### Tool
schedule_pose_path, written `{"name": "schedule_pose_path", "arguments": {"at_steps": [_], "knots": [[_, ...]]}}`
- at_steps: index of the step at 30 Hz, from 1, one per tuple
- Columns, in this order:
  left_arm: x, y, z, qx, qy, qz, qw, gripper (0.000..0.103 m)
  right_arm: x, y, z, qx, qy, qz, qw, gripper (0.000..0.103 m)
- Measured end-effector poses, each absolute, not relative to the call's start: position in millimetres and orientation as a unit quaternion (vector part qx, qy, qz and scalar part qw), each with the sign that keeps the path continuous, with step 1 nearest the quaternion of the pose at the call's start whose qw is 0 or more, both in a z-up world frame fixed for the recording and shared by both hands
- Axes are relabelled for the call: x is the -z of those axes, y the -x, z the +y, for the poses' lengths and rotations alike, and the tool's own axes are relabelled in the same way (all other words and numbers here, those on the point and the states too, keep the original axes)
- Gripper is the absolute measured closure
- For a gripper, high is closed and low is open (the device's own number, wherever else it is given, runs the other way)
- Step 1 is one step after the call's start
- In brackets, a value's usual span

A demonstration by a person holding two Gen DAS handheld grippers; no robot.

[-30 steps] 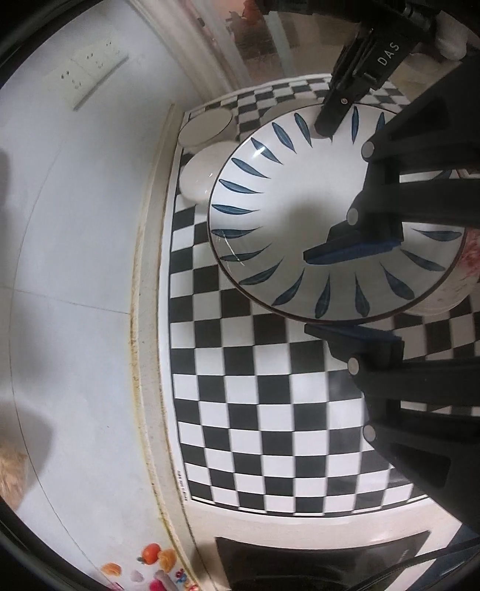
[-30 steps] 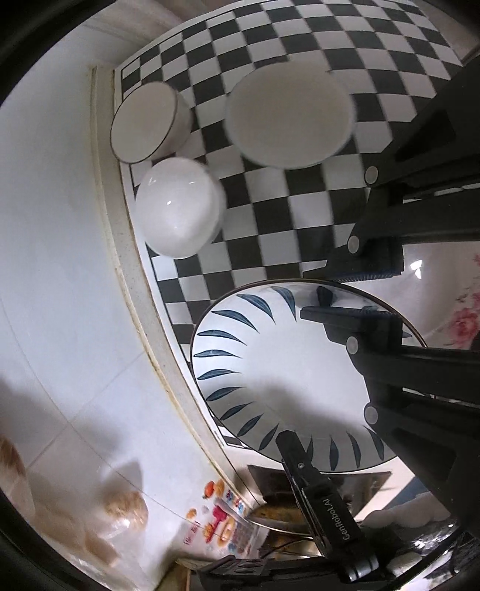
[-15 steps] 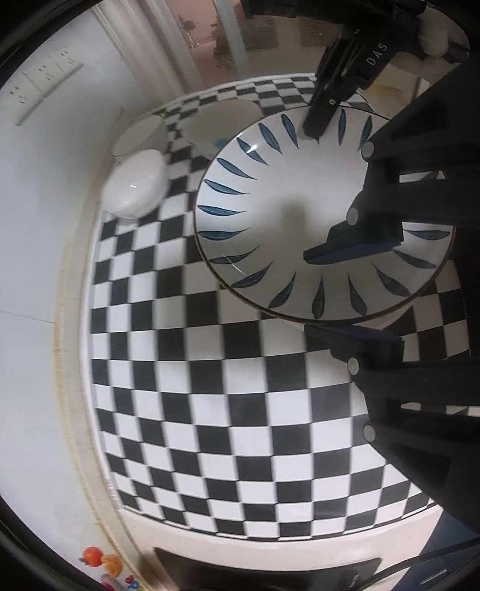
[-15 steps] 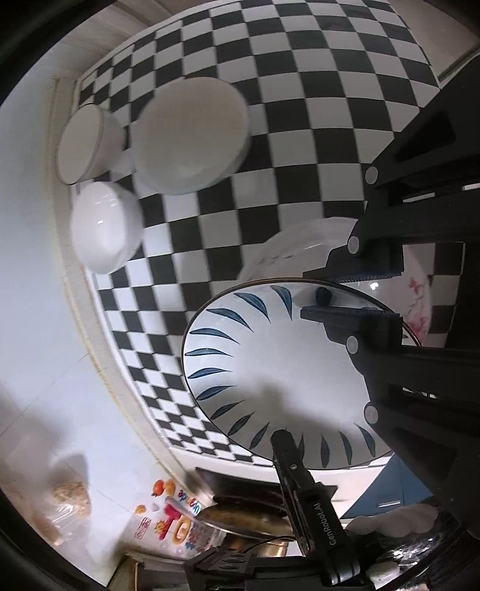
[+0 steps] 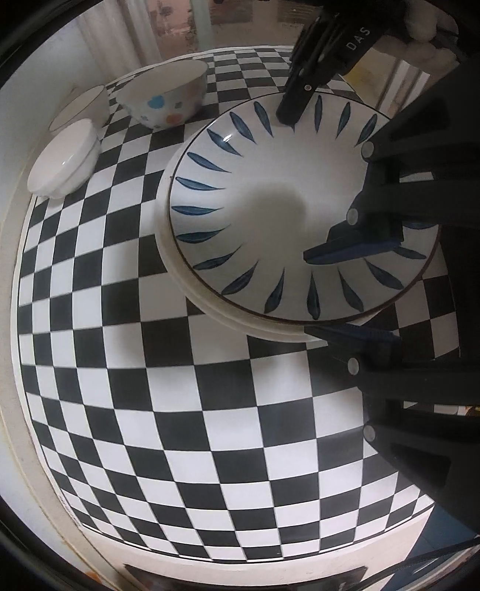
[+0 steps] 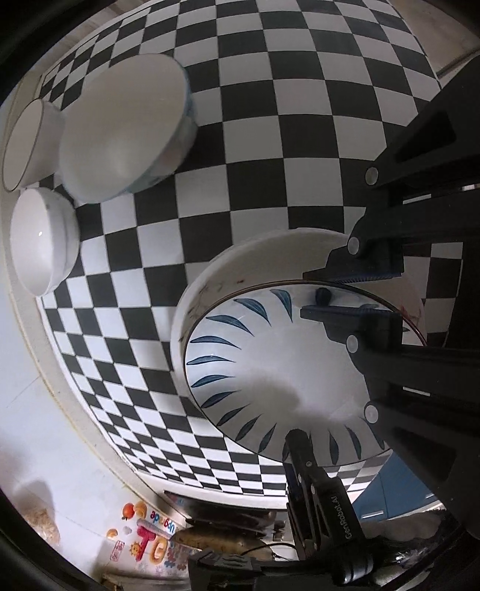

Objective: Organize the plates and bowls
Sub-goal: 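Carry the blue-leaf plate with both grippers over the pink-flower plate, then lower the blue-leaf plate onto the pink-flower plate and open both grippers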

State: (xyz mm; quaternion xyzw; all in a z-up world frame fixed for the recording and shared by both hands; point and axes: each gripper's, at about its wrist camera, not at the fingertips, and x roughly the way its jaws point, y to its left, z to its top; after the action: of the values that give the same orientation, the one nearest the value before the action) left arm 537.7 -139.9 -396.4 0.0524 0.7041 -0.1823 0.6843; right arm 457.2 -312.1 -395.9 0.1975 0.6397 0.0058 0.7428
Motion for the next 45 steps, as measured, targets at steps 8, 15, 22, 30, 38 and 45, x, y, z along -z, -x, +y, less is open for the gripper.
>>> {"name": "schedule_pose_path", "arguments": {"at_steps": [8,15,22,30,38,45], "knots": [[415.3,-527.7,-158.8,0.178,-0.083,0.724,0.661,0.075,399.3,-461.4,-317.8,0.006,-0.176,0.647,0.742,0.090],[417.2,-525.2,-162.2,0.161,-0.083,0.731,0.658,0.075,402.5,-462.9,-321.4,0.011,-0.180,0.651,0.737,0.090],[416.5,-531.7,-155.9,0.144,-0.066,0.740,0.654,0.075,406.8,-463.9,-320.1,0.017,-0.194,0.669,0.717,0.089],[414.3,-531.8,-155.0,0.129,-0.065,0.747,0.648,0.075,410.0,-461.2,-322.4,0.017,-0.210,0.696,0.687,0.089],[408.5,-524.1,-159.9,0.123,-0.089,0.745,0.649,0.075,413.2,-459.0,-329.5,0.020,-0.246,0.707,0.663,0.089],[404.5,-517.9,-159.1,0.115,-0.086,0.748,0.648,0.075,407.5,-453.1,-330.2,0.026,-0.239,0.705,0.667,0.089]]}}
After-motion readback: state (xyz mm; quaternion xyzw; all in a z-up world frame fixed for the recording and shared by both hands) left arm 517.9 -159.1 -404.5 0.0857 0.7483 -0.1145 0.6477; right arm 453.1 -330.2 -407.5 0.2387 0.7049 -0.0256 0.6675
